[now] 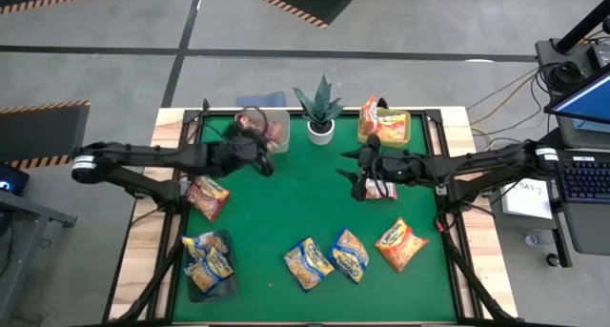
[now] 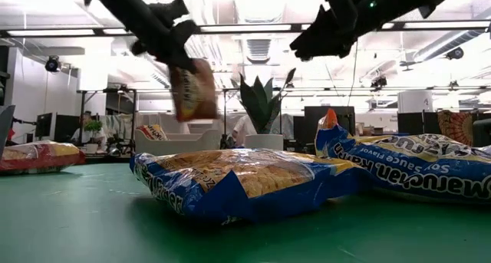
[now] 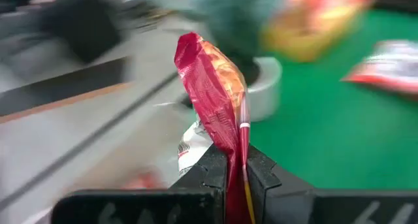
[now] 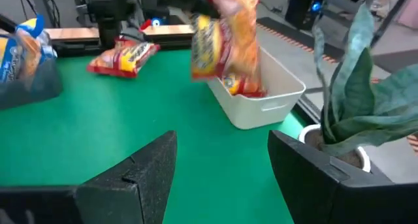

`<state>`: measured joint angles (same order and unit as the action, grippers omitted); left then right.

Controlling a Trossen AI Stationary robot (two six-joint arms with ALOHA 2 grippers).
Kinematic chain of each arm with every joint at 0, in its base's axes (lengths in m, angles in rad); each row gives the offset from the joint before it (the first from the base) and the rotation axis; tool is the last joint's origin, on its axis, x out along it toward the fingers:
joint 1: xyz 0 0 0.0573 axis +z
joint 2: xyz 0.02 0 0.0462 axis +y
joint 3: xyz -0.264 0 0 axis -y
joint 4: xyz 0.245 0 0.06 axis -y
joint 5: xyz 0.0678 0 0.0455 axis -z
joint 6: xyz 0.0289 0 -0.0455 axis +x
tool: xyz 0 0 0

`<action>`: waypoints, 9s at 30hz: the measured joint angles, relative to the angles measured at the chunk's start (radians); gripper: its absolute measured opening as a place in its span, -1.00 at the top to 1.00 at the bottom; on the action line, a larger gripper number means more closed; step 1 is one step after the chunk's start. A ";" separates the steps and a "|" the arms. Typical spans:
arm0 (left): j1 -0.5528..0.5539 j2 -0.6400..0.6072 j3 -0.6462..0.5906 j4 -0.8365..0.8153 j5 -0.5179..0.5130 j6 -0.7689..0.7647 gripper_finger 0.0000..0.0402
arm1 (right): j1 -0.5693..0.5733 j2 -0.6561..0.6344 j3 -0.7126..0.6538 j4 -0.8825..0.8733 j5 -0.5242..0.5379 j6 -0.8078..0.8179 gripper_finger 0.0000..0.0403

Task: Sort Maruchan noodles
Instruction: Put the center red noodle pack into the white bin, then put the top right orange noodle pack into the yellow bin

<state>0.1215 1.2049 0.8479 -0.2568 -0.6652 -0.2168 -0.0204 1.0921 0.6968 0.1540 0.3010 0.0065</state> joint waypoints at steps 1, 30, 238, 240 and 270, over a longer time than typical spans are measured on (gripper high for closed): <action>0.015 -0.002 0.031 -0.063 -0.044 -0.021 1.00 | 0.000 -0.009 0.000 -0.004 0.009 -0.005 -0.13; 0.291 0.391 0.343 -0.187 0.034 -0.133 1.00 | 0.000 -0.023 -0.001 -0.145 0.092 -0.033 -0.14; -0.087 -0.017 0.053 0.331 -0.267 0.646 0.81 | -0.384 -0.207 0.151 -0.824 -0.205 0.756 0.96; -0.087 -0.017 0.053 0.331 -0.267 0.646 0.81 | -0.449 -0.240 0.159 -0.823 -0.205 0.753 0.96; -0.087 -0.017 0.046 0.320 -0.267 0.659 0.81 | -0.872 0.151 0.174 -0.505 -0.323 0.622 0.96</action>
<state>0.0349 1.1881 0.8940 0.0634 -0.9319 0.4419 -0.8928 1.2427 0.8703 -0.3510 -0.0221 0.6282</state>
